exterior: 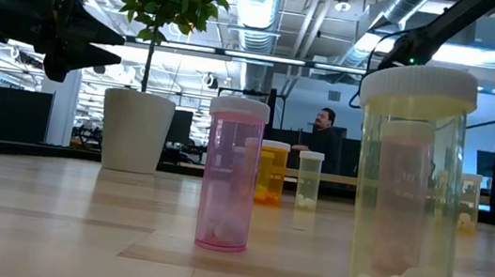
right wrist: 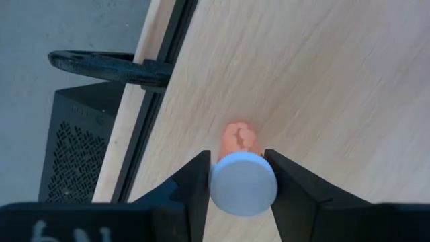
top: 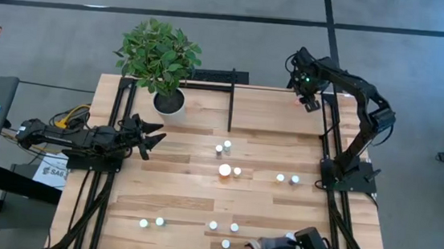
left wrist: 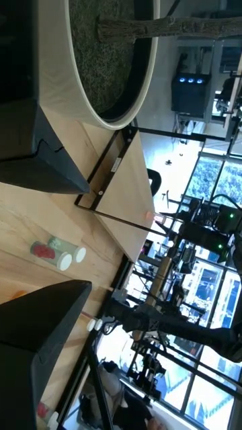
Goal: Pick and place medicine bottles onto shelf by color
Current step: Put the right orange pill bottle on the shelf, then put the yellow pill bottle on the shelf
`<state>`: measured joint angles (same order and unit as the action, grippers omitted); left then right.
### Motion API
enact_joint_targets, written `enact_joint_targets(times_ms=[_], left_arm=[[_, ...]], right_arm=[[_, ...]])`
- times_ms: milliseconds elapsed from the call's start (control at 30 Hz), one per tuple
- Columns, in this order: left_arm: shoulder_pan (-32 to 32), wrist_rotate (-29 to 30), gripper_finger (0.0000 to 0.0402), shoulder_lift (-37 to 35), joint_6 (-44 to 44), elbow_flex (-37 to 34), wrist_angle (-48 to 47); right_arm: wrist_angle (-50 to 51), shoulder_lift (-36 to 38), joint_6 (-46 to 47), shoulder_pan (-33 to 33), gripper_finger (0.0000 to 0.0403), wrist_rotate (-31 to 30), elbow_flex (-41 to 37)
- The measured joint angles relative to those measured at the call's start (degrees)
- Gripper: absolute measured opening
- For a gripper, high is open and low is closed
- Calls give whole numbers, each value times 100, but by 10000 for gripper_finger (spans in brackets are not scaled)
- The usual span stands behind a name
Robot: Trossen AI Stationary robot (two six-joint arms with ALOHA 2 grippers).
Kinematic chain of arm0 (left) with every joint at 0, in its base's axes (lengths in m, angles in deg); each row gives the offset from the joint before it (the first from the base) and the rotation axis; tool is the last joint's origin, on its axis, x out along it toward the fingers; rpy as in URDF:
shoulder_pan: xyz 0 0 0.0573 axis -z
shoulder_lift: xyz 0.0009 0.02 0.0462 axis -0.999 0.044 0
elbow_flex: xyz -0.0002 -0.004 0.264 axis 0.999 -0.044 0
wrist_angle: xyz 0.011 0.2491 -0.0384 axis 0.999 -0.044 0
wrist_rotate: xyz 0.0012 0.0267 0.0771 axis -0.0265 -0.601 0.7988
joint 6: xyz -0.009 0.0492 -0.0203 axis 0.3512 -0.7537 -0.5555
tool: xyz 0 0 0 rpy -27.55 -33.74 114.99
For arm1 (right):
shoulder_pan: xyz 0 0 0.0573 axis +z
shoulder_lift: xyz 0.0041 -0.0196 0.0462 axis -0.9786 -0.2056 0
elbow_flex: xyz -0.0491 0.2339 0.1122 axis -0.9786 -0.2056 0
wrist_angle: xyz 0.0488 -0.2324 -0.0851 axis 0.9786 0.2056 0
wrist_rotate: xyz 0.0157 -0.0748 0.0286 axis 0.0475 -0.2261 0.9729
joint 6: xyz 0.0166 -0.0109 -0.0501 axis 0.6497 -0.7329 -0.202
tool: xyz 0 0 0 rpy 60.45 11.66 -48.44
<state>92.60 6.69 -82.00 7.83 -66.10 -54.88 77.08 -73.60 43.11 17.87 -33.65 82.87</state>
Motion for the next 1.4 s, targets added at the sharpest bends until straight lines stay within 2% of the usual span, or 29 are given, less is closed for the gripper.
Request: enact_joint_targets(times_ms=[167,500,767,1033,1400], left_arm=[[0,0,208,-1,0,0,0],[0,0,208,0,0,1,0],[-1,0,208,-2,0,0,2],[-1,0,208,-1,0,1,0],[-1,0,208,0,0,-1,2]], right_arm=[[-3,0,0,2,180,-5,0],[29,71,-164,31,246,156,0],[739,336,-651,222,250,170,524],[1800,648,-1724,881,250,272,1106],[2581,1476,-1890,2037,248,240,1113]])
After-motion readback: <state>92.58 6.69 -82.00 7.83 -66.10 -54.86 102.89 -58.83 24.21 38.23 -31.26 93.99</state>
